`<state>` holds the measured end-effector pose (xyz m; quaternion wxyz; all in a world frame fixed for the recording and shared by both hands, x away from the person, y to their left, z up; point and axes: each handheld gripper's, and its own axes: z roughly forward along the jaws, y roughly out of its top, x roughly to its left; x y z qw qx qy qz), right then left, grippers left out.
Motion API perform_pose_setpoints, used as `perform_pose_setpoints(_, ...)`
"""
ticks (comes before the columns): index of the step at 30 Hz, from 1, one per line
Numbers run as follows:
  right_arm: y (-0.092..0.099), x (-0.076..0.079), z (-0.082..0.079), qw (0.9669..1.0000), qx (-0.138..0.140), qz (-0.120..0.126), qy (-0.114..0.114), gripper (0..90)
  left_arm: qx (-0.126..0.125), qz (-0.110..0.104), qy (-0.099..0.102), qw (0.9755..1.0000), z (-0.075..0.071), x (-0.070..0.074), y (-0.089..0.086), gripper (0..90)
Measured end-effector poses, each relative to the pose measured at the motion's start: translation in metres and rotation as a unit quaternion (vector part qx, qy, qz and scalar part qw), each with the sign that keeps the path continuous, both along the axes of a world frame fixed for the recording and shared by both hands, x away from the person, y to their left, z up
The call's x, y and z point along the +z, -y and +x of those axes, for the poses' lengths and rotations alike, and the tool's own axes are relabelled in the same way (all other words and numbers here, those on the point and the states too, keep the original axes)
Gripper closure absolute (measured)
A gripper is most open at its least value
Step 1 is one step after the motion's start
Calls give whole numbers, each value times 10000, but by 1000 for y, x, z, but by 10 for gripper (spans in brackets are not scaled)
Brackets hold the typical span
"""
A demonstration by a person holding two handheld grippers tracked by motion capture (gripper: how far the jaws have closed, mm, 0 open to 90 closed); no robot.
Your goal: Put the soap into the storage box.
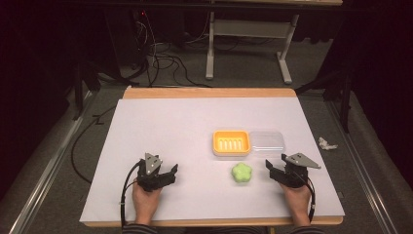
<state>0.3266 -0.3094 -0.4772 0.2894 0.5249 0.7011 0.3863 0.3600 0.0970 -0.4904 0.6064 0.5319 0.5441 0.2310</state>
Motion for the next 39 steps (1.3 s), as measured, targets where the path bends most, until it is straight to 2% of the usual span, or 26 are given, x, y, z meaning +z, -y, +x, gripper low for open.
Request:
perform_pose_setpoints(5, 0, 0, 1, 9999, -99, 30, -25, 307, -10, 26, 16, 10000, 0, 0, 0, 215)
perform_pose_setpoints(11, 4, 0, 1, 9997, -121, 203, -42, 307, -79, 66, 32, 9999, -1, 0, 0, 212)
perform_pose_setpoints(17, 12, -1, 2, 9979, -246, 593, -53, 246, -50, 48, 16, 10000, -1, 0, 1, 211)
perform_pose_setpoints(23, 12, -1, 3, 9982, -171, 555, -112, 230, -43, 51, 21, 10000, -1, 0, 0, 210)
perform_pose_setpoints(24, 11, 0, 5, 9982, -113, 560, -200, 207, -49, 51, 22, 10000, -1, 0, 0, 210)
perform_pose_setpoints(29, 12, 1, 3, 9981, -21, 590, -167, 194, -49, 42, 16, 10000, -1, 0, 1, 211)
perform_pose_setpoints(32, 12, 1, 2, 9975, 55, 642, -303, 183, -47, 28, 35, 10000, -1, 0, 0, 211)
perform_pose_setpoints(39, 12, 2, -2, 9977, 172, 482, -450, 187, -37, 49, 19, 10000, -1, 0, 0, 215)
